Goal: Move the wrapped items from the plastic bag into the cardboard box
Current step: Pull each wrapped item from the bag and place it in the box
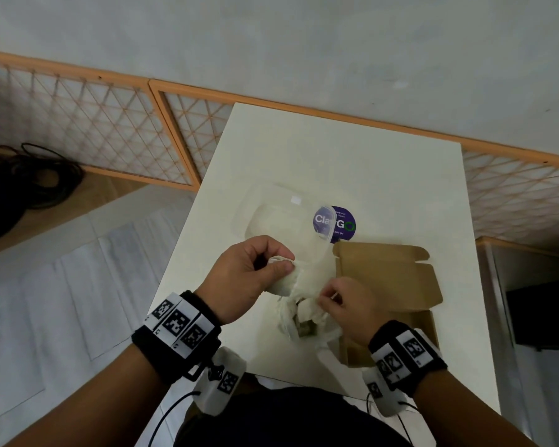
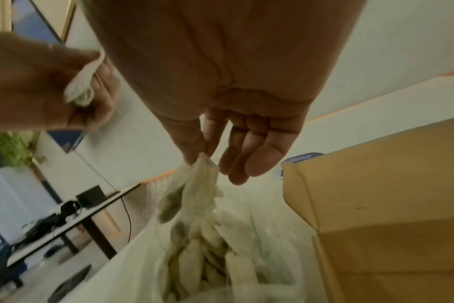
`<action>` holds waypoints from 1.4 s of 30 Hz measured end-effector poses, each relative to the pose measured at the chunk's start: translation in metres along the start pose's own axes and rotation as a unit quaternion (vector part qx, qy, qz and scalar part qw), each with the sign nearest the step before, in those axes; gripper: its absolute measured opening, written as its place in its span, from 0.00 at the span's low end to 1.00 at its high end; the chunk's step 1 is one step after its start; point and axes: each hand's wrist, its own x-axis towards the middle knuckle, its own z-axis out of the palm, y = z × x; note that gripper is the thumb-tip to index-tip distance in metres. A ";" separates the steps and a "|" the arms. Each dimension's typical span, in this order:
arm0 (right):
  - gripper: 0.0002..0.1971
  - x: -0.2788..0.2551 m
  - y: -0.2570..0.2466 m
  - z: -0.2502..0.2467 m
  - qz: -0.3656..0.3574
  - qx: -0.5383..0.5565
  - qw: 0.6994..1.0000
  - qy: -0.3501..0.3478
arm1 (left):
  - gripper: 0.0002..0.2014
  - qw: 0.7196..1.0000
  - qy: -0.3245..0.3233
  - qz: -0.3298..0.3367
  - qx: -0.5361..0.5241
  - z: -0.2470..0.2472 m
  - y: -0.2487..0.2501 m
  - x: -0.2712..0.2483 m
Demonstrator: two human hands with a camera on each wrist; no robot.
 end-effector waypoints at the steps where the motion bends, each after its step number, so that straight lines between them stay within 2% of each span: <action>1: 0.07 -0.002 -0.001 -0.004 0.008 0.022 1.000 0.004 | 0.02 1.000 -0.002 -0.002 0.009 0.000 -0.002 0.001; 7: 0.06 -0.015 -0.002 -0.021 0.041 0.177 0.983 -0.025 | 0.04 0.996 -0.056 -0.032 0.070 0.005 -0.019 0.010; 12: 0.05 -0.018 0.007 -0.017 0.027 0.184 0.982 -0.038 | 0.03 0.979 -0.117 -0.057 0.159 0.016 -0.023 0.011; 16: 0.03 -0.022 0.003 -0.018 0.009 0.176 0.984 -0.029 | 0.04 0.958 -0.183 -0.052 0.214 0.024 -0.034 0.013; 21: 0.04 -0.023 0.000 -0.020 0.003 0.223 0.975 -0.010 | 0.03 0.941 -0.204 -0.057 0.265 0.036 -0.037 0.016; 28: 0.07 -0.025 0.004 -0.015 0.028 0.231 0.973 0.000 | 0.03 0.967 -0.152 -0.086 0.188 0.024 -0.042 0.012; 33: 0.12 -0.033 -0.002 -0.018 0.021 0.185 0.982 -0.029 | 0.03 0.983 -0.142 -0.109 0.047 0.013 -0.039 0.008; 37: 0.12 -0.038 -0.016 -0.031 -0.012 0.264 0.964 0.008 | 0.04 0.985 -0.139 -0.103 -0.001 0.011 -0.036 0.007; 40: 0.16 -0.040 -0.028 -0.038 -0.015 0.346 0.938 -0.032 | 0.03 0.987 -0.131 -0.088 -0.012 0.015 -0.033 0.007; 42: 0.14 -0.039 -0.034 -0.039 -0.017 0.353 0.935 -0.037 | 0.03 0.988 -0.134 -0.076 -0.026 0.018 -0.032 0.007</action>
